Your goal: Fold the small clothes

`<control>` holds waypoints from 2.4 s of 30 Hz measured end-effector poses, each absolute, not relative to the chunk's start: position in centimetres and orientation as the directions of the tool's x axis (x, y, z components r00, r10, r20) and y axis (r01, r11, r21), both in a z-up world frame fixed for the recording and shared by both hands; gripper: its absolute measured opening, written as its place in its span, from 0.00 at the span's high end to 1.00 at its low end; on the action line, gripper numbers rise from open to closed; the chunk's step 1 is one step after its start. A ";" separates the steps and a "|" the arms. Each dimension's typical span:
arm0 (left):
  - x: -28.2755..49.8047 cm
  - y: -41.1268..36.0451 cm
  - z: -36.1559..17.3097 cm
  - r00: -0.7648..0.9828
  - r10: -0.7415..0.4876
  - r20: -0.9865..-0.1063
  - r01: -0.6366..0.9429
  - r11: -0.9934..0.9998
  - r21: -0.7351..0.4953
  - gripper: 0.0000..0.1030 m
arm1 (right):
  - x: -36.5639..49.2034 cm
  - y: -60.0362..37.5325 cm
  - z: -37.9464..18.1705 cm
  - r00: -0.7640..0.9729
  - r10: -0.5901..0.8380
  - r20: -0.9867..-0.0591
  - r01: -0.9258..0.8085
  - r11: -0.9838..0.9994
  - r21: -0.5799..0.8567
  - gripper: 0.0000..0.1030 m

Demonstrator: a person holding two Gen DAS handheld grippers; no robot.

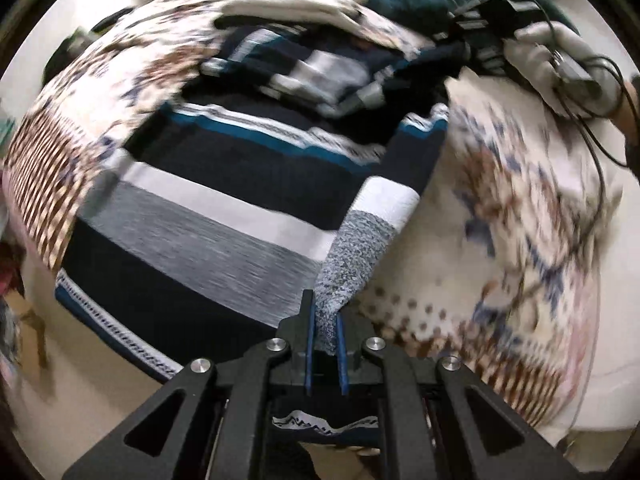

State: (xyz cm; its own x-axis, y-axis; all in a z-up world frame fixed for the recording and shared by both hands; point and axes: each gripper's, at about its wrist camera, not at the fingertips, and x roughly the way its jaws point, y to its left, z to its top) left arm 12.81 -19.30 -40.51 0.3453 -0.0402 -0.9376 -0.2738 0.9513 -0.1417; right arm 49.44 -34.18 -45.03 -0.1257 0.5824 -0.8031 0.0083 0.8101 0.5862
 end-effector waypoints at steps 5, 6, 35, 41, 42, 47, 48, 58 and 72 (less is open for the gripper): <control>12.4 -12.9 -39.7 0.381 -0.062 -0.922 -0.375 0.902 -0.216 0.94 | 51.5 -24.1 -41.6 -0.144 0.466 -0.873 -0.065 0.876 0.478 0.83; 12.3 -11.1 -40.0 0.386 -0.066 -0.920 -0.396 0.889 -0.230 0.94 | 51.9 -21.5 -41.4 -0.147 0.437 -0.888 -0.085 0.888 0.451 0.83; 5.4 18.1 -48.4 0.243 -0.289 -0.926 -0.630 0.679 -0.378 0.75 | 37.8 -3.3 -44.3 -0.295 0.322 -0.899 -0.165 0.910 0.380 0.17; 5.3 16.3 -48.2 0.204 -0.257 -0.944 -0.635 0.700 -0.328 0.74 | 22.5 -6.3 -50.9 -0.458 0.357 -0.814 -0.036 0.907 0.419 0.39; 4.7 16.1 -48.1 0.200 -0.244 -0.949 -0.642 0.699 -0.315 0.74 | 20.7 -6.4 -51.6 -0.460 0.398 -0.794 0.011 0.896 0.443 0.51; -0.2 16.3 -47.0 0.168 -0.165 -0.972 -0.708 0.666 -0.235 0.74 | 12.4 -1.9 -52.5 -0.488 0.594 -0.640 0.064 0.755 0.652 0.54; -1.5 16.5 -46.6 0.155 -0.144 -0.977 -0.724 0.656 -0.211 0.74 | 11.0 -1.0 -52.3 -0.510 0.607 -0.610 0.053 0.730 0.682 0.54; 1.3 13.6 -43.6 0.286 -0.186 -0.940 -0.631 0.702 -0.331 0.68 | 11.7 -15.7 -45.5 -0.284 0.715 -0.639 0.058 0.678 0.733 0.36; 9.8 7.5 -50.0 0.219 -0.127 -0.967 -0.216 0.960 -0.175 0.92 | 17.8 -23.6 -46.4 -0.073 0.551 -0.832 0.227 0.821 0.524 0.36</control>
State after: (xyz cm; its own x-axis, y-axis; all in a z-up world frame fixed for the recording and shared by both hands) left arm 9.82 7.51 -49.96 0.2194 -0.1267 -0.9674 -0.2165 0.9605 -0.1749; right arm 17.85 -23.58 -46.43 -0.0726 0.5506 -0.8316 0.2271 0.8210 0.5237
